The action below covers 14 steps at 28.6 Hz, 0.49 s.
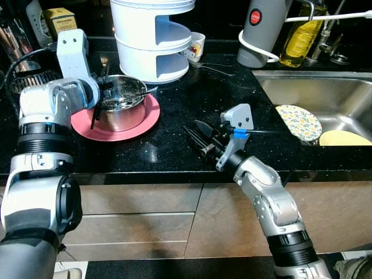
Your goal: Kitchen organization
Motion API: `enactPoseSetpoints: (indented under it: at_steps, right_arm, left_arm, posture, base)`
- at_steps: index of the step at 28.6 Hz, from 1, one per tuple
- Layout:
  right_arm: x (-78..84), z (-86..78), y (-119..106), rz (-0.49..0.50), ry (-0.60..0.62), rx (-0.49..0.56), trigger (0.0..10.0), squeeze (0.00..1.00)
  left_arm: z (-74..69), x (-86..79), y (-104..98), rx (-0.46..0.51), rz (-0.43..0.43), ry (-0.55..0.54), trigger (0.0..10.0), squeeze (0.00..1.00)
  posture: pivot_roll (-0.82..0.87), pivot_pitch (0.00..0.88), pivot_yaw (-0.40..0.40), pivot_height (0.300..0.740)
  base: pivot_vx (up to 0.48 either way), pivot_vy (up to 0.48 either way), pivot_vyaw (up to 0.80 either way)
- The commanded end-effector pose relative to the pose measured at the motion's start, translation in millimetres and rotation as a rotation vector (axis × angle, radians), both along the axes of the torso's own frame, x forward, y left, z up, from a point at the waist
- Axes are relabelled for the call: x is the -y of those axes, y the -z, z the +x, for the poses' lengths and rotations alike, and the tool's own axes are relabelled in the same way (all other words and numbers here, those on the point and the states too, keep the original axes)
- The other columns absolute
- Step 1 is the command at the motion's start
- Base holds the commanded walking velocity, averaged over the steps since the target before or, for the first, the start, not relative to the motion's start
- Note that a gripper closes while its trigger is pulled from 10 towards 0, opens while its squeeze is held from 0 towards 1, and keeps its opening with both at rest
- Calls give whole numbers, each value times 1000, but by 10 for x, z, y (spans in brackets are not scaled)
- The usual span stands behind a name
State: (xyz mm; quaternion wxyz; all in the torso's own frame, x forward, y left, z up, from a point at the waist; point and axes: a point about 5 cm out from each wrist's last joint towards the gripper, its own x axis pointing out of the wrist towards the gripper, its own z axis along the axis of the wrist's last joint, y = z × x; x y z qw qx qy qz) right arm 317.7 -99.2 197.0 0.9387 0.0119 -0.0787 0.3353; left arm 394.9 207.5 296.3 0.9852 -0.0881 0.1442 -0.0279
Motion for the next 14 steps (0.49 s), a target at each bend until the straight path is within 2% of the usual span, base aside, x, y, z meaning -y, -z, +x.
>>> enactPoseSetpoints:
  at_steps: [1,8,14]
  right_arm:
    - [-8,-17,28,-5,0,-3,10000,0]
    - [-9,-18,26,-6,1,-2,10000,0]
    - [-3,-14,26,-8,4,-4,10000,0]
  left_arm:
    - [0,-8,-14,-36,2,-2,10000,0]
    - [-13,-62,-62,-70,3,-14,10000,0]
    - [-17,-74,-27,-96,-1,-14,10000,0]
  posture:
    - [100,38,-20,740]
    - [102,36,-20,740]
    - [105,40,-23,740]
  base:
    - [0,0,0]
    - [0,0,0]
    - [0,0,0]
